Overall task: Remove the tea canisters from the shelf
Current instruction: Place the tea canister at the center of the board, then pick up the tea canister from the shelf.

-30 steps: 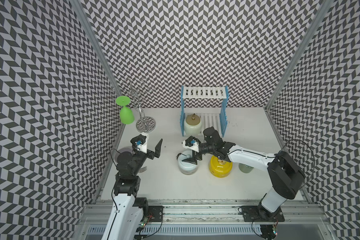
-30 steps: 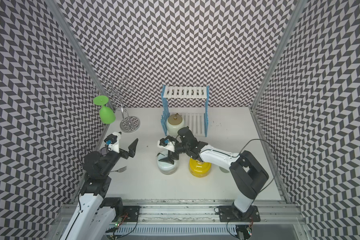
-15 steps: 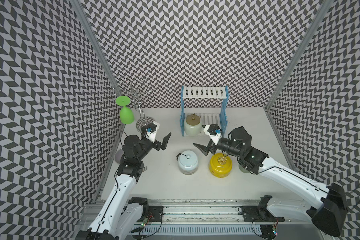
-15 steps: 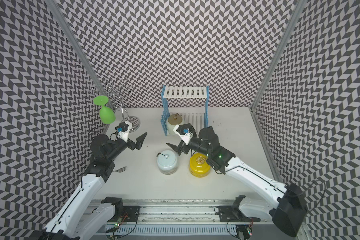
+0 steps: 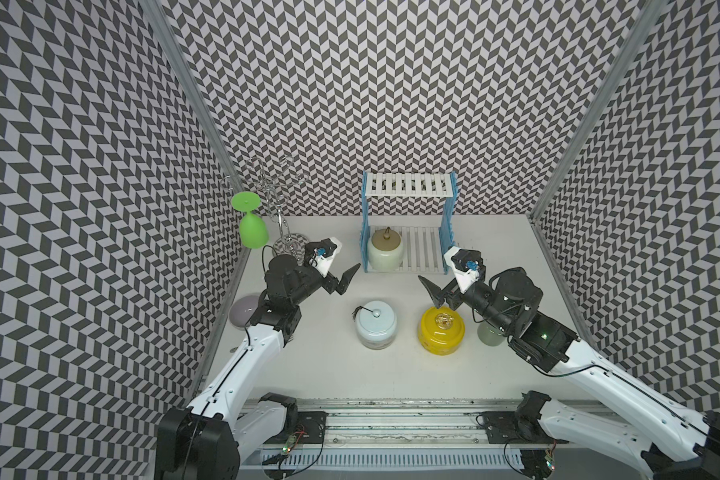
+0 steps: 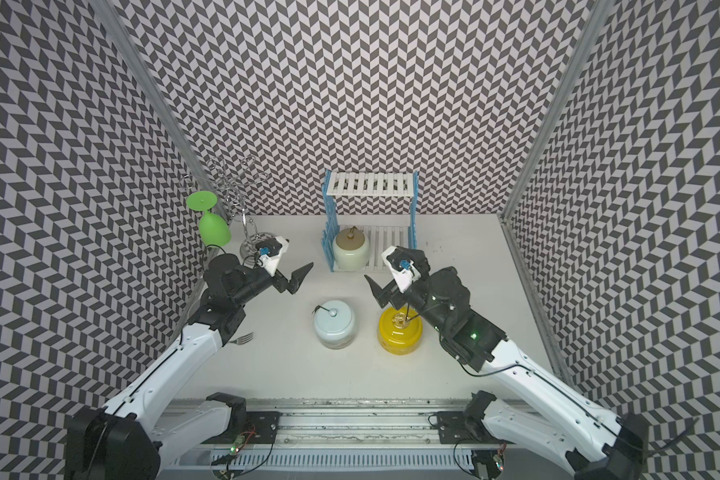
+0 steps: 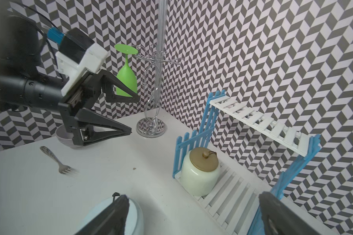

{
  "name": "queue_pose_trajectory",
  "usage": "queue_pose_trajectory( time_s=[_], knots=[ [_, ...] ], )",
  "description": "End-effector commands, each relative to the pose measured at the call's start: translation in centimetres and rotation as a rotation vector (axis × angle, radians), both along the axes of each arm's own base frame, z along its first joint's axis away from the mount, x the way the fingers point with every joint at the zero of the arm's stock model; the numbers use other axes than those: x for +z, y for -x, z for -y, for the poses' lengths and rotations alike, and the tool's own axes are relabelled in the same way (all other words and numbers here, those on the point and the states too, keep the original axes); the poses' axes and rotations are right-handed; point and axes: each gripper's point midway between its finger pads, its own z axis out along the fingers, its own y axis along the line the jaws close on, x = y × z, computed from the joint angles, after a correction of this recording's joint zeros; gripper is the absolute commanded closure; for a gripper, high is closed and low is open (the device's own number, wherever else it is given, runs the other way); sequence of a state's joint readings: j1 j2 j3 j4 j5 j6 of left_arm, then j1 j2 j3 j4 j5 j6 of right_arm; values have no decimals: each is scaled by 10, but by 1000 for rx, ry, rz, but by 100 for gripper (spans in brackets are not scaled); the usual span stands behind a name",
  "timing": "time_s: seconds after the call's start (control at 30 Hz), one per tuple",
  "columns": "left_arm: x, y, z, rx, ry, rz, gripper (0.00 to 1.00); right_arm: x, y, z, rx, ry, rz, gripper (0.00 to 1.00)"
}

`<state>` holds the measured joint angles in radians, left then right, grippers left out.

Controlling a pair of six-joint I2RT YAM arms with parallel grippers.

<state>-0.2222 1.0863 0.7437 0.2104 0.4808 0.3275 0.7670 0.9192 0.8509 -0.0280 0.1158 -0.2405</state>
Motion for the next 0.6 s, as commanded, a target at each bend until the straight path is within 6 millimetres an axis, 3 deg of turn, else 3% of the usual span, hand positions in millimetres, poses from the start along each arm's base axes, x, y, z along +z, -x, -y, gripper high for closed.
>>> queue_pose_trajectory(
  time_s=[0.0,0.3,0.57],
  knots=[
    [15,-2,10,-48,-32,69,0,-3,-5,21,-102,-19,-7,1],
    [8,-24,34,-93,-33,12,0,-37,-9,46,-217,2,-43,0],
    [-8,-46,57,-89,-72,-42,0,-47,1,69,-273,-37,25,1]
  ],
)
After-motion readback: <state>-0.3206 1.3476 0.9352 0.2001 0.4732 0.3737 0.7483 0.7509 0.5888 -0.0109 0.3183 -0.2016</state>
